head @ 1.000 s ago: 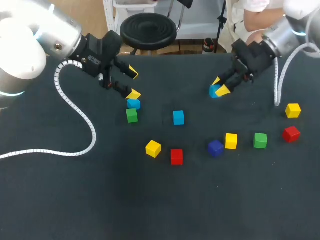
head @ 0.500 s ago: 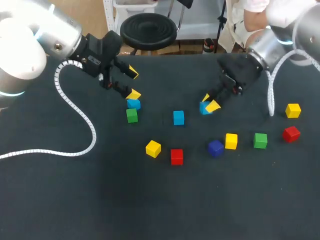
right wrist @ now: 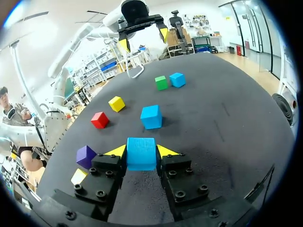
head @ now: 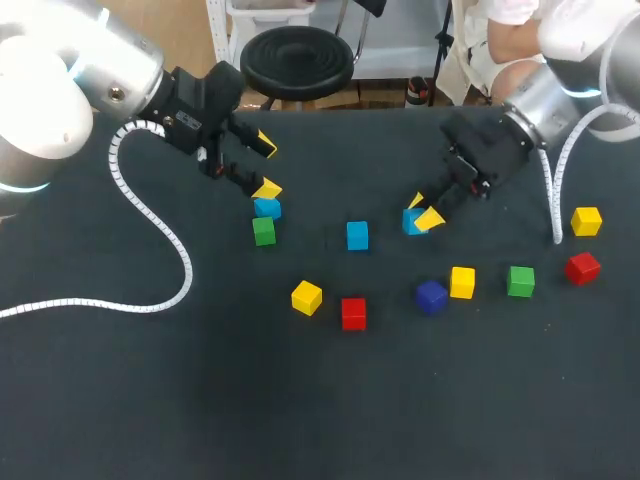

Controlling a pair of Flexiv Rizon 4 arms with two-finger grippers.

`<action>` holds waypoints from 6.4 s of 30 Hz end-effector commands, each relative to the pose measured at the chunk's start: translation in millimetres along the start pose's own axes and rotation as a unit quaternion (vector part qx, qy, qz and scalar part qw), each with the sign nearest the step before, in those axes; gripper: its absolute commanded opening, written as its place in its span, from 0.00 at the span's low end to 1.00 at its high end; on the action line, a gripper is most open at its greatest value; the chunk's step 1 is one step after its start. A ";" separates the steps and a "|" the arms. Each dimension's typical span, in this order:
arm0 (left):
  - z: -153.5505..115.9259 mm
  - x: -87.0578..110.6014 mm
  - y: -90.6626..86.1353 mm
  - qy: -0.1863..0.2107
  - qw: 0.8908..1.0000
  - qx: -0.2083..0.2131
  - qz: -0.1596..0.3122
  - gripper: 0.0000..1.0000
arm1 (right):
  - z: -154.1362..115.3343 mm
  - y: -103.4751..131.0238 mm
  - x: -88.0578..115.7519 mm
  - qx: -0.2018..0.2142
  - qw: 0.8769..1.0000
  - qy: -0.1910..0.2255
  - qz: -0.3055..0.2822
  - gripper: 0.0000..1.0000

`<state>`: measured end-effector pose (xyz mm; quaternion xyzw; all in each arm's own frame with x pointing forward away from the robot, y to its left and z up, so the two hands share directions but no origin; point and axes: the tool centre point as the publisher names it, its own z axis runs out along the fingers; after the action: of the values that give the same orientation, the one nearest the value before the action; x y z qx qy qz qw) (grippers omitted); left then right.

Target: Place the blue cubes, place green cubes on the blue cubes, place the yellow cubes on the green cubes, then place the red cubes on the yellow cubes, and place purple cube on the red cubes.

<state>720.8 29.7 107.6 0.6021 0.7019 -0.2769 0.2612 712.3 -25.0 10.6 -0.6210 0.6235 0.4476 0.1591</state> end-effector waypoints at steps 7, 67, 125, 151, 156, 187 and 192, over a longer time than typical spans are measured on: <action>-0.5 0.8 -0.3 -0.001 1.000 0.000 0.001 1.00 | 1.2 7.0 -0.1 0.108 0.994 0.001 -0.001 0.00; -0.5 0.8 -0.3 -0.001 1.000 0.000 0.001 1.00 | 38.8 43.3 -5.7 0.206 0.977 0.005 -0.048 0.00; -0.5 0.8 -0.3 -0.001 1.000 0.000 0.001 1.00 | 48.8 -7.2 -12.1 0.180 0.981 0.041 -0.053 0.00; -0.5 0.8 -0.3 -0.001 1.000 0.000 0.001 1.00 | 47.0 -14.8 -13.2 0.178 0.981 0.047 -0.064 0.00; -0.5 0.8 -0.3 -0.001 1.000 0.000 0.001 1.00 | 48.8 -17.8 -10.4 0.174 0.982 0.045 -0.063 0.00; -0.5 0.8 -0.3 -0.001 1.000 0.000 0.001 1.00 | 47.9 -6.2 -12.3 0.180 0.981 0.037 -0.065 0.00; -0.5 0.8 -0.3 -0.001 1.000 0.000 0.001 1.00 | 49.7 -9.7 -7.0 0.176 0.982 0.039 -0.059 0.00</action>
<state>720.8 29.7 107.6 0.6021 0.7019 -0.2769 0.2612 702.8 18.4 -12.2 -0.6361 0.6602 0.2949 0.2693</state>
